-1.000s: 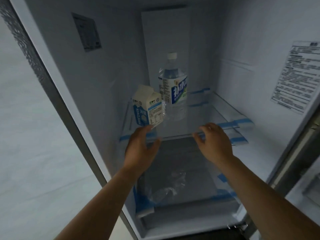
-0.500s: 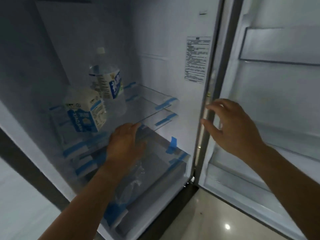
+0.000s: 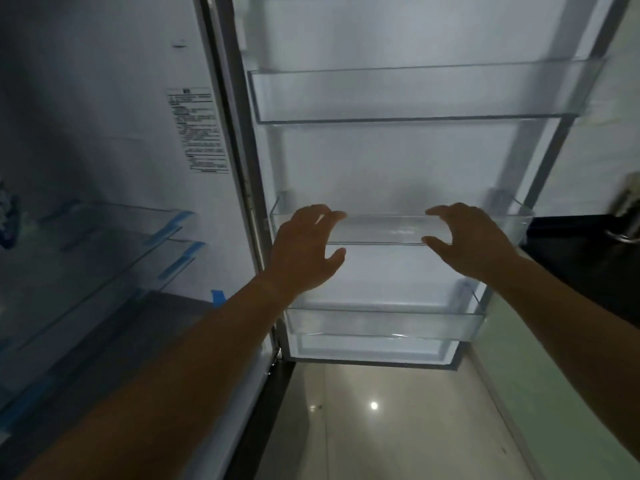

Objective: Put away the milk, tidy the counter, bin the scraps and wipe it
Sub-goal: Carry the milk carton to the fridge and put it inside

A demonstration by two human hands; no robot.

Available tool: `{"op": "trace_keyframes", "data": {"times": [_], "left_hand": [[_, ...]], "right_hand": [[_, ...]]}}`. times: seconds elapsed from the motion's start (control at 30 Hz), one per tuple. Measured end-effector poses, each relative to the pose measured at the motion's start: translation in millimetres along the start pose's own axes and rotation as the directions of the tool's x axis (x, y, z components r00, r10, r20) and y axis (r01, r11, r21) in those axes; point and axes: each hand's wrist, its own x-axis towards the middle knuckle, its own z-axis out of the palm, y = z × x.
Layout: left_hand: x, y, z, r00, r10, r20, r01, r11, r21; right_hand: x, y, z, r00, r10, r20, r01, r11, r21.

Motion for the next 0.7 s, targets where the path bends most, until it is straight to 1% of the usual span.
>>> {"op": "trace_keyframes", "data": {"times": [0.07, 0.13, 0.3, 0.4, 0.57, 0.63, 0.7], "left_hand": [[6.6, 5.6, 10.1, 0.999, -0.019, 0.028, 0.017, 0.997, 0.069], [7.9, 11.7, 17.2, 0.998, -0.044, 0.039, 0.039, 0.993, 0.115], [-4.5, 31.5, 19.8, 0.989, -0.146, 0.009, 0.144, 0.982, 0.123], [-12.8, 52.3, 16.9, 0.979, -0.203, -0.023, 0.204, 0.97, 0.132], [-19.5, 113.2, 17.9, 0.993, -0.11, -0.046, 0.115, 0.986, 0.118], [-21.8, 136.6, 21.3, 0.993, -0.112, -0.025, 0.114, 0.987, 0.109], [-25.4, 154.5, 24.2, 0.99, -0.135, -0.043, 0.139, 0.985, 0.1]], "right_hand": [[-3.6, 9.9, -0.2, 0.998, -0.067, -0.002, 0.067, 0.998, 0.018], [-7.2, 14.6, -0.1, 0.991, -0.131, 0.005, 0.131, 0.991, -0.004], [-19.0, 14.3, -2.3, 0.976, -0.217, 0.021, 0.218, 0.974, -0.061], [-33.9, 19.9, -10.2, 0.959, -0.281, 0.028, 0.281, 0.96, 0.007], [-66.5, 49.7, -28.5, 0.947, -0.318, -0.036, 0.32, 0.946, 0.049], [-83.3, 58.1, -34.7, 0.928, -0.369, -0.045, 0.372, 0.922, 0.112], [-102.7, 63.8, -37.7, 0.906, -0.418, -0.068, 0.423, 0.884, 0.197]]}}
